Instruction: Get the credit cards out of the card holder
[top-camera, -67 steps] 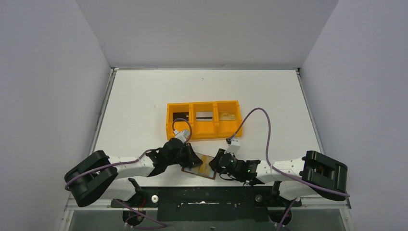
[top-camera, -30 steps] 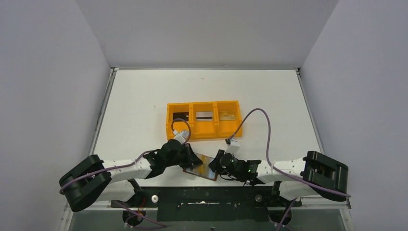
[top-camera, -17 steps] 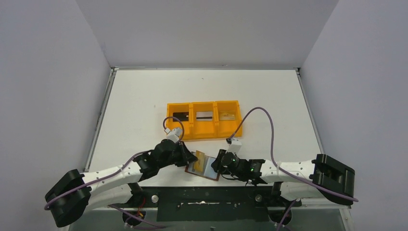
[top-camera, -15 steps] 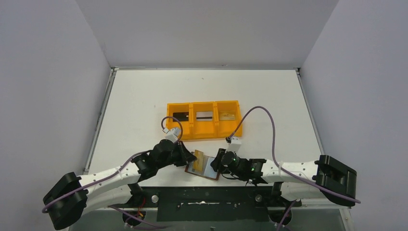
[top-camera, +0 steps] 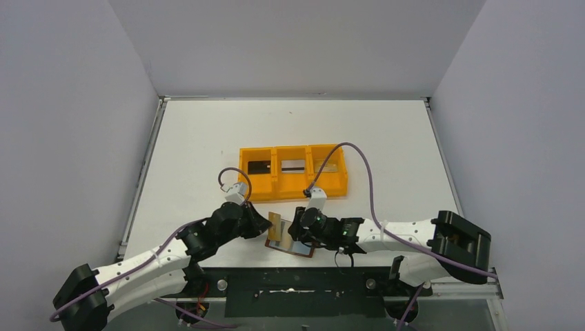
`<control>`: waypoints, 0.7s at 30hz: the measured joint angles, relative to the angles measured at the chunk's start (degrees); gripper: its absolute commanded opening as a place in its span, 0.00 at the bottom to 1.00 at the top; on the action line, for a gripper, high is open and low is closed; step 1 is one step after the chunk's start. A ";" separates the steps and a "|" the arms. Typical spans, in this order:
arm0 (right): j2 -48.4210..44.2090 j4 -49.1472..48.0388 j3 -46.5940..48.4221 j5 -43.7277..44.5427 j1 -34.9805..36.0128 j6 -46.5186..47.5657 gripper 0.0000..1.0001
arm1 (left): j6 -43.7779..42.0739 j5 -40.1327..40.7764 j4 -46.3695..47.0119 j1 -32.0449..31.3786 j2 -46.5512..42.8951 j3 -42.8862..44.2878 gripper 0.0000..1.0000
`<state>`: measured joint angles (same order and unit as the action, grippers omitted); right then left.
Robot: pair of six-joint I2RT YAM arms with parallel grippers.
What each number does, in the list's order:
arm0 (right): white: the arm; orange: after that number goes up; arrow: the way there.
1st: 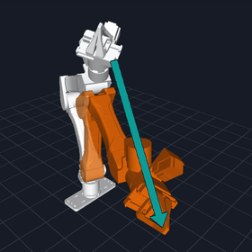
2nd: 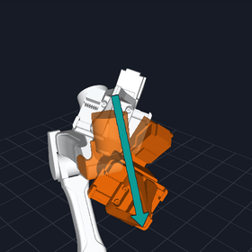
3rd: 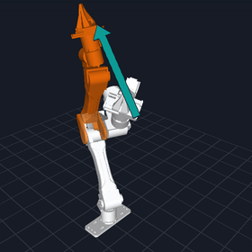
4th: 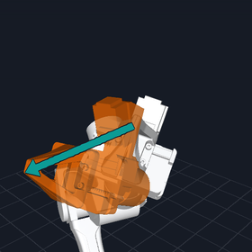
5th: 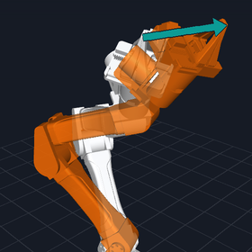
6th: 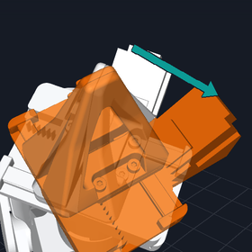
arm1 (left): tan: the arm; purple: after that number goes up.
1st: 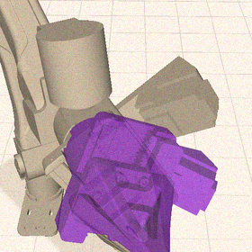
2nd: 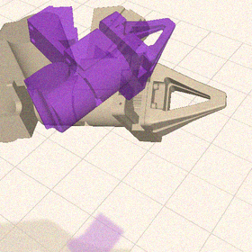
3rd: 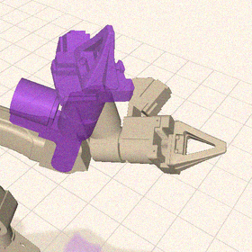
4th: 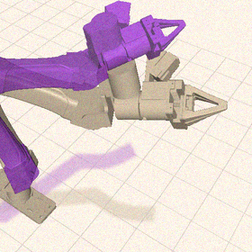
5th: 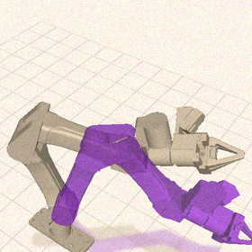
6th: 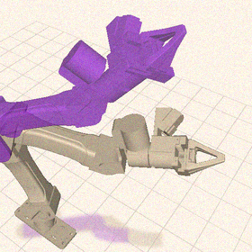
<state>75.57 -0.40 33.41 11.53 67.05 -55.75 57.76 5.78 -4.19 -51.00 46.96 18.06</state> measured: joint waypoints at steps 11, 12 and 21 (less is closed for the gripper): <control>5.84 4.59 0.13 1.86 0.92 -1.88 0.27 | 0.07 2.47 -3.89 0.11 -4.68 0.00 0.00; 5.70 4.68 0.15 1.99 0.92 -1.79 0.27 | 0.07 2.58 -3.89 0.11 -4.68 0.00 0.00; 1.62 5.09 0.09 2.97 0.92 -0.07 0.54 | 0.02 2.54 -3.87 0.11 -4.37 0.00 0.00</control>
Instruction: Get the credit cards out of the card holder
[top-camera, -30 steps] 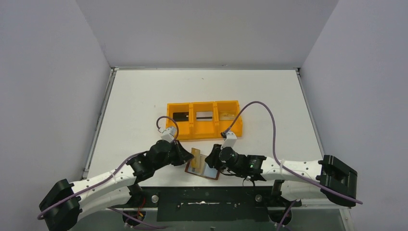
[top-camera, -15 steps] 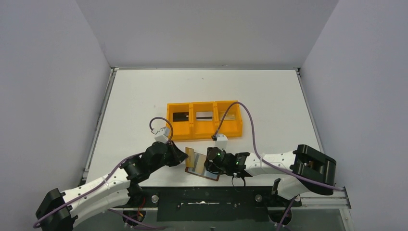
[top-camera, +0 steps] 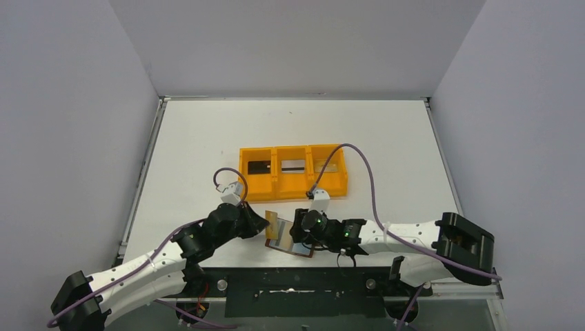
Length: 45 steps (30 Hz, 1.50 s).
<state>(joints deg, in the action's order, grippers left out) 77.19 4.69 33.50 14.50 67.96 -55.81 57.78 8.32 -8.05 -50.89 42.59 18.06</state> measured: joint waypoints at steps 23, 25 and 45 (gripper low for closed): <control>-22.36 -33.27 -17.66 -10.97 -5.40 3.69 0.62 | 2.14 -11.72 24.46 0.02 -5.86 -8.02 0.00; -22.34 -35.50 -18.27 -13.20 -6.93 3.21 0.58 | 2.27 -12.09 26.40 0.02 -6.23 -8.26 0.00; -19.06 -49.83 -22.60 -26.45 -12.55 -2.60 0.27 | 5.60 -13.66 38.84 0.02 -7.56 -12.70 0.00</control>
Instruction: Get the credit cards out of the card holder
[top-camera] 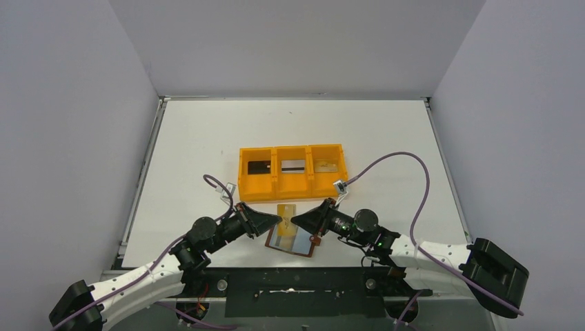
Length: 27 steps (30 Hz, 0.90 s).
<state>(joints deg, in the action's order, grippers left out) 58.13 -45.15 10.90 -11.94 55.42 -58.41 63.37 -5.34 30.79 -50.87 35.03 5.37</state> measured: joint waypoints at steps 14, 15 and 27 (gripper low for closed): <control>1.18 -3.48 -0.02 -6.10 -1.01 -0.83 0.20 | 2.01 -0.90 4.92 0.04 1.55 -1.86 0.00; 1.36 -3.76 -0.02 -6.19 -1.09 -0.87 0.18 | 2.03 -0.94 5.20 0.04 1.55 -1.86 0.00; 1.84 -5.95 -0.02 -7.82 -1.40 -1.66 0.00 | 1.60 -0.94 4.26 0.13 0.83 -1.92 0.48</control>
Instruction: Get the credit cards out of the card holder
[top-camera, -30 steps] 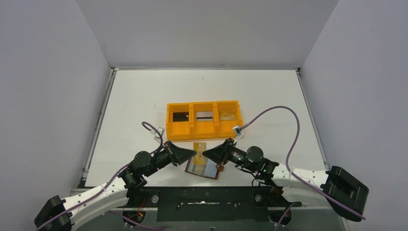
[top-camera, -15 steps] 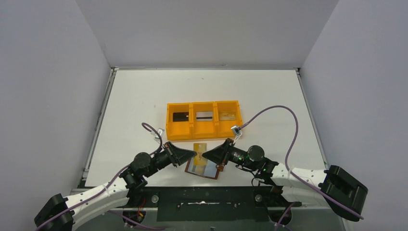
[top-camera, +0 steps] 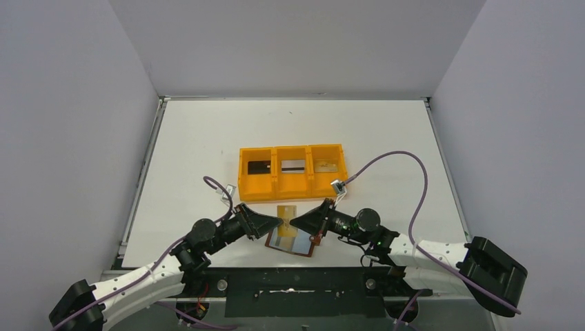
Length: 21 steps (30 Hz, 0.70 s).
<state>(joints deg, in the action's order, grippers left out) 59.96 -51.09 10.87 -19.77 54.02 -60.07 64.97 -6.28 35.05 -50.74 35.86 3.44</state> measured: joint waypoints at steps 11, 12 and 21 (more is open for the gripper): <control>-13.53 26.53 4.50 12.13 -0.09 7.93 0.00 | -6.05 8.72 -28.52 0.00 -7.02 8.07 0.87; -14.93 30.05 5.81 14.43 -0.09 9.35 0.00 | -6.82 10.47 -32.61 0.00 -7.04 9.97 0.88; -17.86 49.70 17.38 36.94 -0.11 30.91 0.00 | -11.32 23.65 -60.02 3.65 1.84 26.29 0.97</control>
<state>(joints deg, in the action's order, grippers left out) 42.11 -1.39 28.25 17.17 53.91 -29.17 53.65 17.37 -24.97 -47.09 37.69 29.74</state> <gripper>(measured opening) 0.031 0.959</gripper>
